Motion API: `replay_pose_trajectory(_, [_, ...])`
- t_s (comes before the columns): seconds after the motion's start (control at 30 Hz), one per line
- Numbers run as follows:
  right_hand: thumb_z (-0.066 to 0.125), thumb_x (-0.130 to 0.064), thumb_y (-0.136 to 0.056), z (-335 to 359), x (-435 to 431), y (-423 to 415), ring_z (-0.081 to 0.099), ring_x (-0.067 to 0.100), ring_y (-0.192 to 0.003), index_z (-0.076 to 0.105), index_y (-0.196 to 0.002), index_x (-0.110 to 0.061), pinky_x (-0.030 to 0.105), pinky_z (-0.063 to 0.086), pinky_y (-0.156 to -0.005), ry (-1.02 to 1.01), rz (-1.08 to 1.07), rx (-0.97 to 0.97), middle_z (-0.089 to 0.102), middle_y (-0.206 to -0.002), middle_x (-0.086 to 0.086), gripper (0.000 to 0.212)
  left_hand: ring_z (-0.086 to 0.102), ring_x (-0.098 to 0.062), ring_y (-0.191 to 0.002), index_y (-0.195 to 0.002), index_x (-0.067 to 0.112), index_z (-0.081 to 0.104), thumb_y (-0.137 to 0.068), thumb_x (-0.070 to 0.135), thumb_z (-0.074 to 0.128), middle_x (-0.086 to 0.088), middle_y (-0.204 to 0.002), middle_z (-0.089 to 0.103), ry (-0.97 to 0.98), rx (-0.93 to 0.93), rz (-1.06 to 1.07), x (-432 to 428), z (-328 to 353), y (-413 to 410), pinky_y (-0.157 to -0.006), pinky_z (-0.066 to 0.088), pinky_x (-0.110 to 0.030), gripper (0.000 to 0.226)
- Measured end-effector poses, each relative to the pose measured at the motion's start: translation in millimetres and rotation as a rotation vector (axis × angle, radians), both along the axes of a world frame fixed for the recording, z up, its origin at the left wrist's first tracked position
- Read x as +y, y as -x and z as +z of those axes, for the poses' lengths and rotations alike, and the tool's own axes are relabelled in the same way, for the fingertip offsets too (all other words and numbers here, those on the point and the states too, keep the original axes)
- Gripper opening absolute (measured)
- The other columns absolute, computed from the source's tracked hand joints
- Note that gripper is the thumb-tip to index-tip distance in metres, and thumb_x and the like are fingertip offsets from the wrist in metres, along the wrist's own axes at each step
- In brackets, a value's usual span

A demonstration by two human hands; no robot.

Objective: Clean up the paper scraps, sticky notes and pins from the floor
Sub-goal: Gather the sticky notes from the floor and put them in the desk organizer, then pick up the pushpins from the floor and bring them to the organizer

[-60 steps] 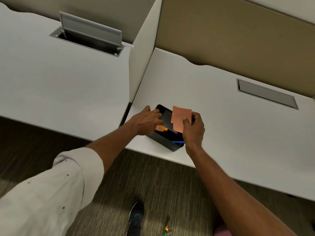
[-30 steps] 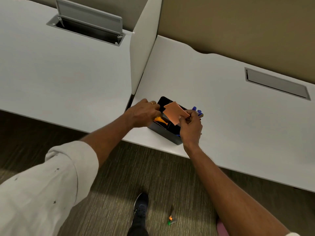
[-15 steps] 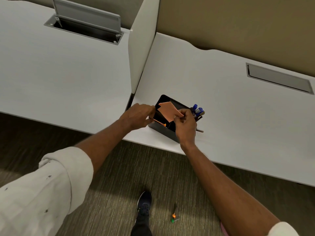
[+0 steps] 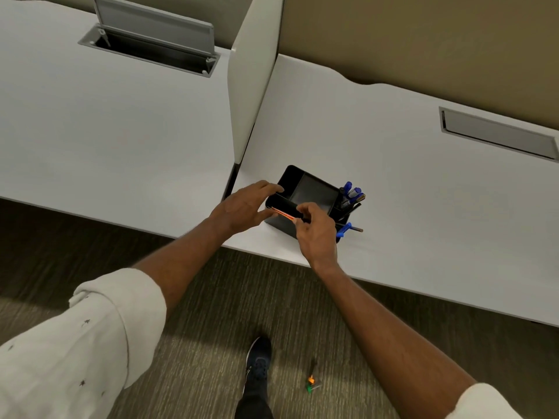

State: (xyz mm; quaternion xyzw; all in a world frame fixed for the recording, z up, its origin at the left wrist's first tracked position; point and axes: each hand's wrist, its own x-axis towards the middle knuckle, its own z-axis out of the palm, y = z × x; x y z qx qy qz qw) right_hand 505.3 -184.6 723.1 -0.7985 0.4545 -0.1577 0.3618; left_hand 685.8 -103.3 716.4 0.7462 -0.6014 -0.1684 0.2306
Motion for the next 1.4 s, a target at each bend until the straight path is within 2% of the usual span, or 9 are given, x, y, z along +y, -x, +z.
replay_pose_trajectory(0.1, [0.066, -0.016, -0.094, 0, 6, 7, 0.056, 0.003, -0.102, 0.060, -0.124, -0.018, 0.016, 0.046, -0.091, 0.046, 0.021, -0.008, 0.063, -0.119, -0.002, 0.031, 0.060, -0.018, -0.115, -0.146, 0.020, 0.043, -0.097, 0.031, 0.062, -0.003, -0.137, 0.055, -0.011, -0.010, -0.036, -4, -2, 9, -0.087, 0.046, -0.022, 0.054])
replay_pose_trajectory(0.17, [0.065, -0.020, -0.094, 2, 8, 11, 0.053, 0.002, -0.105, 0.059, -0.126, -0.020, 0.017, 0.042, -0.094, 0.112, 0.057, 0.000, 0.062, -0.122, -0.004, 0.032, 0.053, -0.019, -0.129, -0.149, 0.020, 0.041, -0.100, 0.032, 0.057, -0.003, -0.147, 0.049, -0.012, -0.041, -0.060, -6, -3, 16, -0.098, 0.047, -0.028, 0.053])
replay_pose_trajectory(0.23, [0.063, -0.024, -0.096, 4, 8, 14, 0.050, 0.008, -0.120, 0.057, -0.129, -0.020, 0.023, 0.040, -0.104, 0.186, 0.096, 0.020, 0.058, -0.130, -0.003, 0.034, 0.040, -0.020, -0.142, -0.151, 0.018, 0.039, -0.102, 0.033, 0.052, -0.005, -0.155, 0.041, -0.011, -0.091, -0.067, -7, -3, 21, -0.112, 0.042, -0.036, 0.053])
replay_pose_trajectory(0.3, [0.060, -0.028, -0.097, 7, 5, 17, 0.040, 0.013, -0.136, 0.054, -0.135, -0.018, 0.029, 0.034, -0.113, 0.244, 0.119, 0.058, 0.050, -0.143, -0.001, 0.039, 0.033, -0.022, -0.147, -0.152, 0.015, 0.036, -0.103, 0.038, 0.048, -0.007, -0.158, 0.037, -0.006, -0.126, -0.053, -6, -3, 23, -0.118, 0.036, -0.042, 0.056])
replay_pose_trajectory(0.37, [0.059, -0.031, -0.097, 11, 1, 22, 0.031, 0.015, -0.144, 0.050, -0.140, -0.019, 0.032, 0.029, -0.117, 0.289, 0.129, 0.092, 0.042, -0.152, -0.001, 0.045, 0.030, -0.023, -0.148, -0.154, 0.014, 0.033, -0.104, 0.043, 0.044, -0.007, -0.159, 0.035, -0.004, -0.151, -0.029, -4, 0, 26, -0.121, 0.031, -0.040, 0.059])
replay_pose_trajectory(0.5, [0.057, -0.037, -0.098, 20, -3, 38, 0.029, 0.018, -0.146, 0.045, -0.144, -0.023, 0.040, 0.031, -0.119, 0.354, 0.138, 0.140, 0.038, -0.155, 0.000, 0.050, 0.029, -0.022, -0.149, -0.155, 0.015, 0.028, -0.103, 0.048, 0.040, -0.007, -0.160, 0.034, 0.003, -0.196, -0.008, 2, 10, 34, -0.121, 0.027, -0.038, 0.063])
replay_pose_trajectory(0.83, [0.052, -0.044, -0.100, 42, 11, 123, 0.023, 0.017, -0.149, 0.035, -0.150, -0.023, 0.041, 0.025, -0.121, 0.334, 0.086, 0.181, 0.029, -0.160, -0.001, 0.057, 0.024, -0.021, -0.151, -0.156, 0.016, 0.026, -0.101, 0.050, 0.044, -0.005, -0.161, 0.032, 0.017, -0.196, 0.003, 20, 44, 101, -0.122, 0.028, -0.041, 0.067])
replay_pose_trajectory(1.13, [0.048, -0.046, -0.101, 56, 44, 250, 0.016, 0.018, -0.151, 0.030, -0.152, -0.024, 0.045, 0.022, -0.122, 0.354, 0.089, 0.213, 0.020, -0.163, -0.001, 0.058, 0.020, -0.021, -0.152, -0.158, 0.018, 0.019, -0.101, 0.055, 0.038, -0.004, -0.163, 0.026, 0.008, -0.248, 0.009, 53, 59, 220, -0.123, 0.023, -0.040, 0.071])
replay_pose_trajectory(1.4, [0.048, -0.046, -0.100, 50, 79, 385, 0.020, 0.021, -0.150, 0.032, -0.149, -0.023, 0.051, 0.025, -0.120, 0.374, 0.070, 0.262, 0.025, -0.160, 0.002, 0.057, 0.023, -0.019, -0.151, -0.157, 0.021, 0.018, -0.100, 0.059, 0.037, -0.003, -0.162, 0.028, -0.036, -0.210, 0.024, 107, 37, 360, -0.124, 0.023, -0.040, 0.070])
